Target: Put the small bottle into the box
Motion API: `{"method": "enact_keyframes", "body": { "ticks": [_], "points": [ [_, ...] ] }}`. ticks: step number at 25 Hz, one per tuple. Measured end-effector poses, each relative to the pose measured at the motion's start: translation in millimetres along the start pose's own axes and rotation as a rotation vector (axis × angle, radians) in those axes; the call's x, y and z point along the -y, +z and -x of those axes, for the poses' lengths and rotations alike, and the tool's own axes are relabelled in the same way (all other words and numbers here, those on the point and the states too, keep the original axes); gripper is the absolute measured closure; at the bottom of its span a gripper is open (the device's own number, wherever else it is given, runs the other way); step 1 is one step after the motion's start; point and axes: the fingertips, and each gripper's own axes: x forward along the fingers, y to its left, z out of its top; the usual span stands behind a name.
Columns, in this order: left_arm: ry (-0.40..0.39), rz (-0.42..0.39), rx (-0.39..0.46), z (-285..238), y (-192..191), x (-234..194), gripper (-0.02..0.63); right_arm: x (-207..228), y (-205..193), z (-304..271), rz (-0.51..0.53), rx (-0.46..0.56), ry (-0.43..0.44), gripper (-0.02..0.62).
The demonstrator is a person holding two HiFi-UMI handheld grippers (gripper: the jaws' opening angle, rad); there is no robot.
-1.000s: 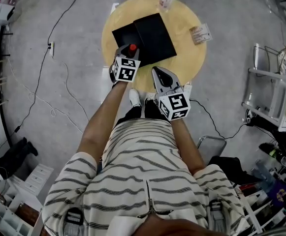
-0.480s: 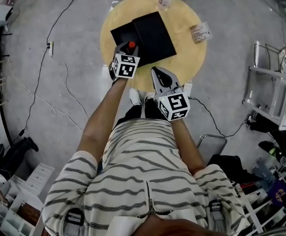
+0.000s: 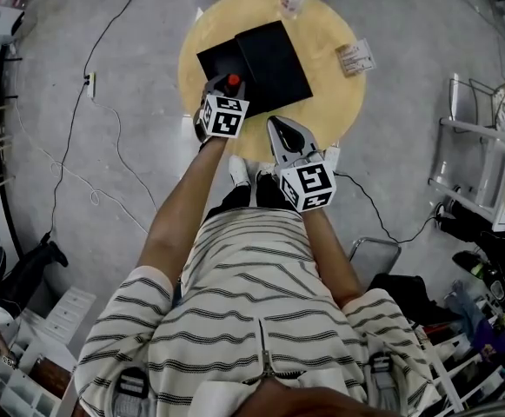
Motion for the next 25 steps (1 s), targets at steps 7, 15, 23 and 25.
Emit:
{"method": "enact_keyframes", "body": {
  "ticks": [7, 15, 23, 25],
  "points": [
    [-0.005, 0.015, -0.006, 1.4, -2.3, -1.6, 0.457, -4.9, -0.4, 1.5, 0.002, 0.002, 0.007, 0.575],
    [-0.008, 0.050, 0.011, 9.8, -1.2, -0.9, 0.456, -10.2, 0.2, 5.4, 0.008, 0.004, 0.001, 0.575],
    [0.009, 0.066, 0.045, 23.3, 5.2, -1.9, 0.455, -13.2, -1.2, 10.5, 0.013, 0.001, -0.016, 0.575],
    [0.012, 0.077, 0.060, 30.1, 8.3, -0.8, 0.456, -12.7, 1.4, 13.2, 0.013, 0.007, -0.025, 0.575]
  ]
}}
